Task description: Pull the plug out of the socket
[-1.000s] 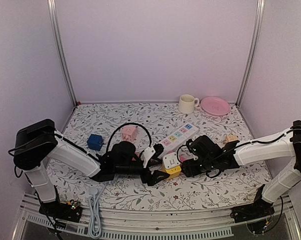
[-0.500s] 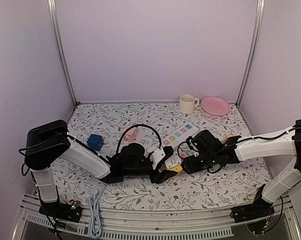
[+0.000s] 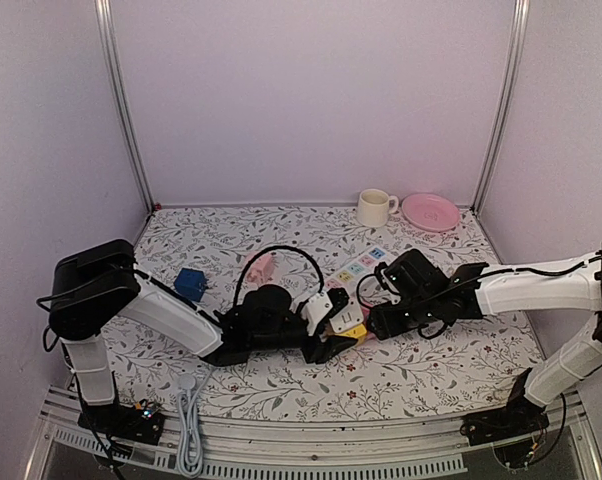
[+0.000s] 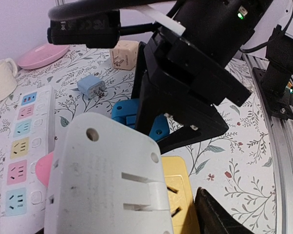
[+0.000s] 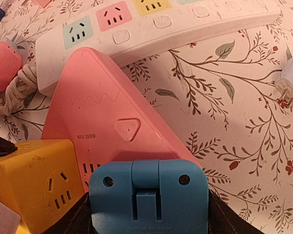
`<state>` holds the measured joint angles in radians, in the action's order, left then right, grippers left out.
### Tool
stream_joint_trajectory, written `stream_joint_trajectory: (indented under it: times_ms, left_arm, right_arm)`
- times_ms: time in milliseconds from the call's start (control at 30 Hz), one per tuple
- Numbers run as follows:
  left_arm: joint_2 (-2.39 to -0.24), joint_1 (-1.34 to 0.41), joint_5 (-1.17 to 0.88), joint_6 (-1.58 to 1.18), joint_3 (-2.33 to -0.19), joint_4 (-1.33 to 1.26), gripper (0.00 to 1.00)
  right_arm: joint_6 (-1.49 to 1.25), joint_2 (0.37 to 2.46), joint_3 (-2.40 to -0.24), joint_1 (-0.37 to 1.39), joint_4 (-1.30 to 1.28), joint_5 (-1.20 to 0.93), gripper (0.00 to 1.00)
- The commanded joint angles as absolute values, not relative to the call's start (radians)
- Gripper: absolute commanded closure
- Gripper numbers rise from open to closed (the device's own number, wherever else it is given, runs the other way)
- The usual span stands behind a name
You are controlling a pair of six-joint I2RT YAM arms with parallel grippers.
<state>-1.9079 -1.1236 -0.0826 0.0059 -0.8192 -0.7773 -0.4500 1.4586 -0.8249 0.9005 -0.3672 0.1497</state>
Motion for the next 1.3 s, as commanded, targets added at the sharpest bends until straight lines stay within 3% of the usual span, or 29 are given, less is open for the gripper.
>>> stream_joint_trajectory:
  times_ms: [0,700,1267]
  left_arm:
    - [-1.952,-1.107,-0.062,-0.039,-0.839,-0.691,0.53]
    - [-1.957,-1.065,-0.156,-0.096,-0.902,-0.594,0.54]
    - [-1.988,-1.056,-0.166,-0.067,-0.963,-0.49,0.55]
  right_arm:
    - [-0.431,1.397,-0.887,0.91,-0.281,0.132,0.75]
    - [-0.333,1.411,-0.901,0.957,-0.318,0.165,0.77]
    - [-0.298,1.437,-0.912,1.026,-0.316,0.239,0.84]
